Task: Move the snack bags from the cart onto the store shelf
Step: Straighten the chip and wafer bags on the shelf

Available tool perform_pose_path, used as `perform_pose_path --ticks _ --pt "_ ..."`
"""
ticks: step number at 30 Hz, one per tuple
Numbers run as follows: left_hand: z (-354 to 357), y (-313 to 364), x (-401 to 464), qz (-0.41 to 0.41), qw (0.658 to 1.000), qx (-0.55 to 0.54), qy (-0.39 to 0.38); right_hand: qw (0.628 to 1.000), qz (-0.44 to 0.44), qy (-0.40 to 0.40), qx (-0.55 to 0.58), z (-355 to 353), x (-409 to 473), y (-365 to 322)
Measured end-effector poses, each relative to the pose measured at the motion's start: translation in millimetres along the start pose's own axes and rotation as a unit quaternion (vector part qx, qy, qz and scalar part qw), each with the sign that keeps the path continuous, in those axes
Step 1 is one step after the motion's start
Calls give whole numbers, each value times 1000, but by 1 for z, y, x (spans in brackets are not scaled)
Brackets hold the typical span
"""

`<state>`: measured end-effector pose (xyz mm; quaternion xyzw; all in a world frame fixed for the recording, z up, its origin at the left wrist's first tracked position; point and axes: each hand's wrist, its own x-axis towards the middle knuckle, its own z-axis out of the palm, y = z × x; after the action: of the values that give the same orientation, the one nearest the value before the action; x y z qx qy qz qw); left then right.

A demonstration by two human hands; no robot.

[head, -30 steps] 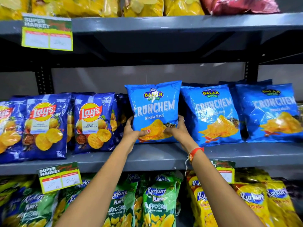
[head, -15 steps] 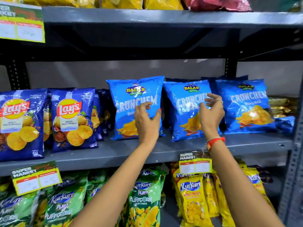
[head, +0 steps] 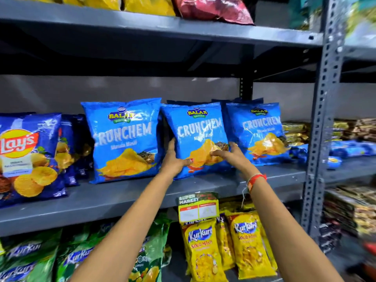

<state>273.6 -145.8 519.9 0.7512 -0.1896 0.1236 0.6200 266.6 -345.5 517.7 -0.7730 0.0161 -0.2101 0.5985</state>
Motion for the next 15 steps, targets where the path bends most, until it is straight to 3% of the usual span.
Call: perform_pose_path --ticks 6,15 --pt "-3 -2 9 -1 1000 -6 -7 999 -44 14 -2 -1 -3 -4" --pt "-4 -11 23 -50 997 -53 14 999 -28 26 -12 5 -1 -1"
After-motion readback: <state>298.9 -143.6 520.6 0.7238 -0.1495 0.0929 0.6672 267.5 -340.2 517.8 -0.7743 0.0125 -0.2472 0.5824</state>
